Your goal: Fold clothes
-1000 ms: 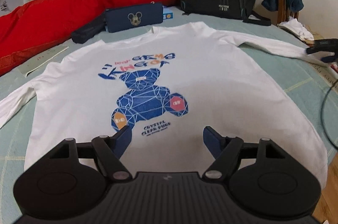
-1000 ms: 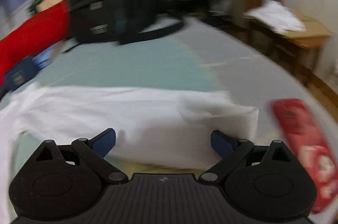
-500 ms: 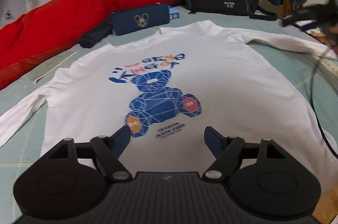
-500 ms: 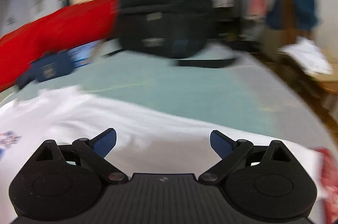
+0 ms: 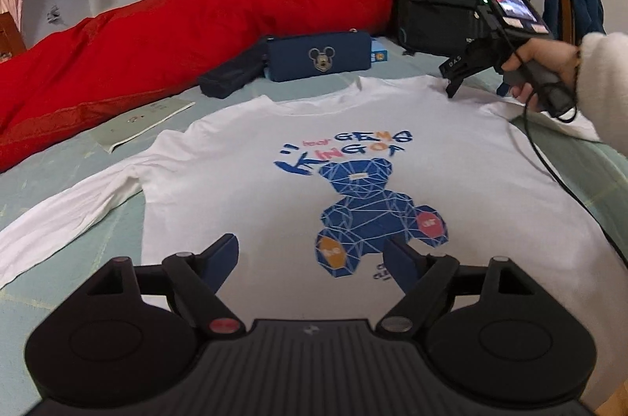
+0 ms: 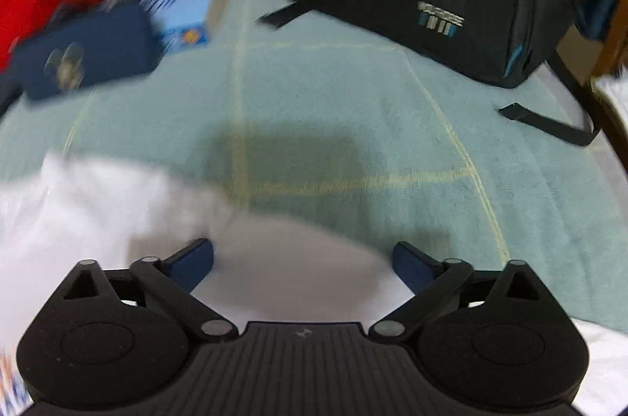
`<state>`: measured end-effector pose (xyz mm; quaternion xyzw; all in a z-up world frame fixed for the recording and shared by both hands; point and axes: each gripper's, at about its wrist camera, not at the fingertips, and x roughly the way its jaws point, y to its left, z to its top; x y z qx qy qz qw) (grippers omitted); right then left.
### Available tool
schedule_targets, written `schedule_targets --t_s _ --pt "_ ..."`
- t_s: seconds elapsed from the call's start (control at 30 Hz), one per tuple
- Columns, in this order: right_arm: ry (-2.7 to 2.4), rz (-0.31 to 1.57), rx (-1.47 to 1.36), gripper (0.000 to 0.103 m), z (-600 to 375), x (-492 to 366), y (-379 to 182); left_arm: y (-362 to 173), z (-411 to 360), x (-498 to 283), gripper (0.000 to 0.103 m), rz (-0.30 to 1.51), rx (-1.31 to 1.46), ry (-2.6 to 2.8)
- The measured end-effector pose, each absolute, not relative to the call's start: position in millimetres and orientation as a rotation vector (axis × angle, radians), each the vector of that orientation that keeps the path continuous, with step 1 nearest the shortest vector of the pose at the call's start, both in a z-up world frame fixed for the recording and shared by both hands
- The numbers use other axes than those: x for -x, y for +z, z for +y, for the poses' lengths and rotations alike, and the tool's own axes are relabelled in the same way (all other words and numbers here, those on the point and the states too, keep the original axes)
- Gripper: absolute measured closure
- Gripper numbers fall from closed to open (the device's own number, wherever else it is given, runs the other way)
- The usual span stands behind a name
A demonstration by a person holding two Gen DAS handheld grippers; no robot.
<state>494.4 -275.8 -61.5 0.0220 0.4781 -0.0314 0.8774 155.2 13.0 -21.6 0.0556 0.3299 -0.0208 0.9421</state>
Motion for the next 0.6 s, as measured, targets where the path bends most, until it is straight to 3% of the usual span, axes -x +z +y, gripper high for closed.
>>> schedule_targets --t_s 0.13,0.37,0.6 --pt "-0.126 0.952 -0.152 0.001 -292.5 -509.6 -62.9 -25.6 22.1 -156.3 0.022 0.679 -0.097 -0.035" --pt "0.055 0.992 -0.088 0.001 -259.6 -473.3 -25.4 -33.6 25.6 -157.1 0.022 0.694 -0.094 -0.039" --pt "-0.055 1.015 -0.039 0.0 -239.6 -504.2 -67.6 -36.0 31.7 -153.5 0.022 0.708 -0.094 -0.023"
